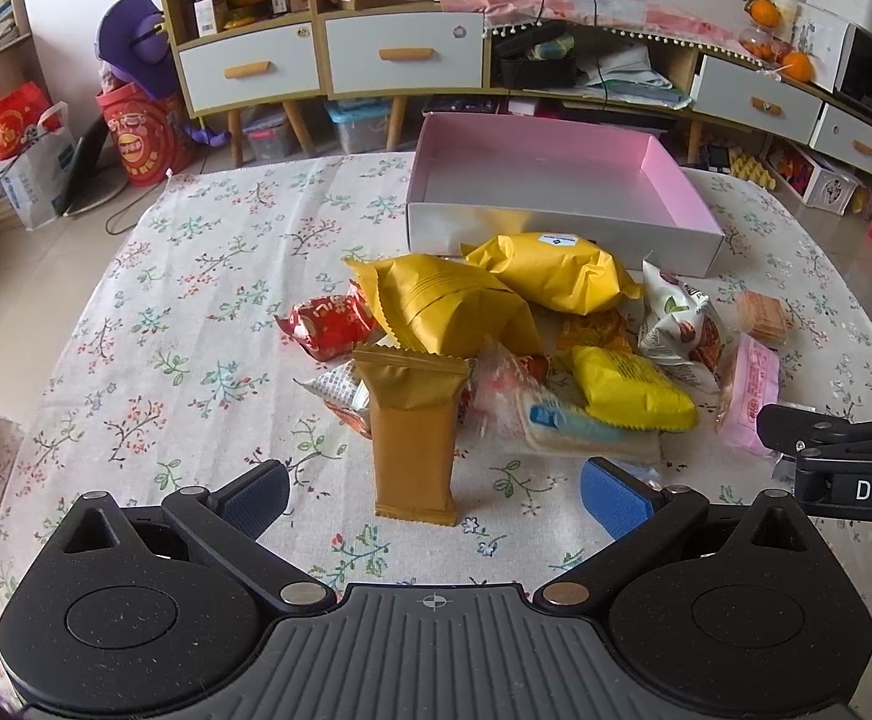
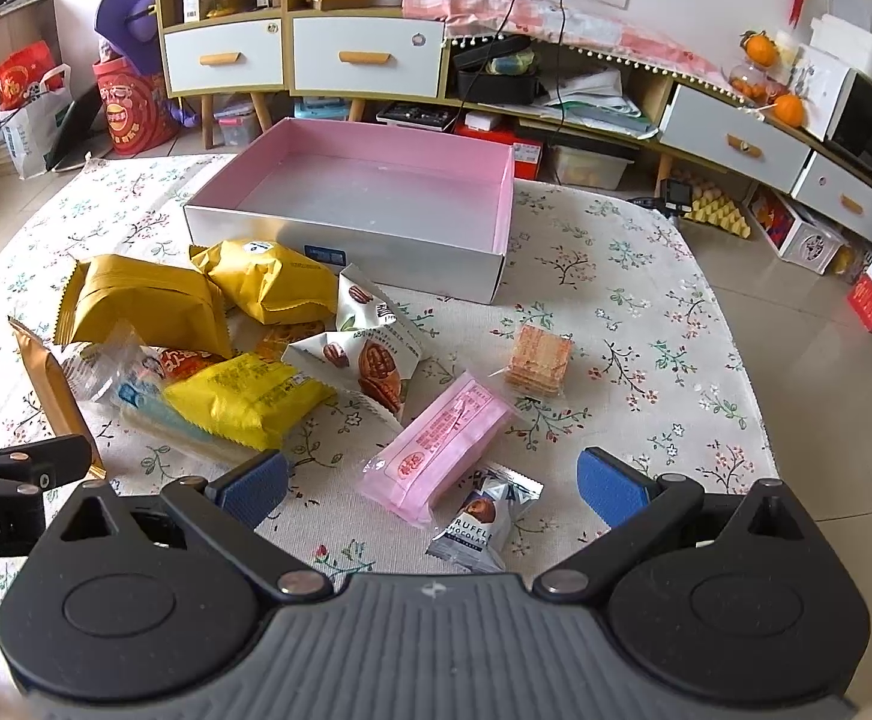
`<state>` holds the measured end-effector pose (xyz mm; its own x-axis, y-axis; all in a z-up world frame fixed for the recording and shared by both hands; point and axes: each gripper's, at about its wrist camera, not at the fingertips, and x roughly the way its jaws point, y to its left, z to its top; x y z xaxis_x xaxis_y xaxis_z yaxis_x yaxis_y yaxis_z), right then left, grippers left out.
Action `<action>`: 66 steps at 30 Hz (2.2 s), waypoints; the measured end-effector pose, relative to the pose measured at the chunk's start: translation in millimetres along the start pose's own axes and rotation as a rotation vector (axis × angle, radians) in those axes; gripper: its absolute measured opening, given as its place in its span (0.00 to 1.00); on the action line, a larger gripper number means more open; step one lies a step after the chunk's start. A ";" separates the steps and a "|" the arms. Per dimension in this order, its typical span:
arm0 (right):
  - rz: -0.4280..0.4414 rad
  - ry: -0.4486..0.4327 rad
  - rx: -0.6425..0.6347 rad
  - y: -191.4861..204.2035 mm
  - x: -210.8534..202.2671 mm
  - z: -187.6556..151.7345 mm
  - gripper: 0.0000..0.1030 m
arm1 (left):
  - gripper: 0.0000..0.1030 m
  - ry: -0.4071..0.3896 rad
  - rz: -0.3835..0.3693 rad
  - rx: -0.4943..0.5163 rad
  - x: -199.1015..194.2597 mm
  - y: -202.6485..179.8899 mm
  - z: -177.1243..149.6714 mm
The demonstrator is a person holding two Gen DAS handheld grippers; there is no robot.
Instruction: Organize snacks
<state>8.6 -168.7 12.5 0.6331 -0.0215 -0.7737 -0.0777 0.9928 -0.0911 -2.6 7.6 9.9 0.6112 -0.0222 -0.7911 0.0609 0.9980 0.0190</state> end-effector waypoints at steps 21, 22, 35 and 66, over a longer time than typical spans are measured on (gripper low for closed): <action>0.003 -0.005 -0.002 4.1 -3.6 3.2 1.00 | 1.00 -0.012 -0.008 0.003 -3.5 -1.4 0.2; 0.003 -0.005 -0.002 4.1 -3.5 3.2 1.00 | 1.00 -0.012 -0.007 0.003 -3.4 -1.5 0.2; 0.001 -0.003 -0.004 3.2 -3.0 2.7 1.00 | 1.00 -0.013 0.002 0.008 -1.7 -0.3 -0.6; 0.297 0.095 0.099 10.7 29.6 18.9 0.81 | 0.94 -0.033 -0.266 0.006 39.4 52.7 0.9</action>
<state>41.1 -156.4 0.5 0.5193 0.2650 -0.8124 -0.1700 0.9637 0.2058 25.4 59.3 -19.7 0.5989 -0.2857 -0.7481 0.2272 0.9564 -0.1834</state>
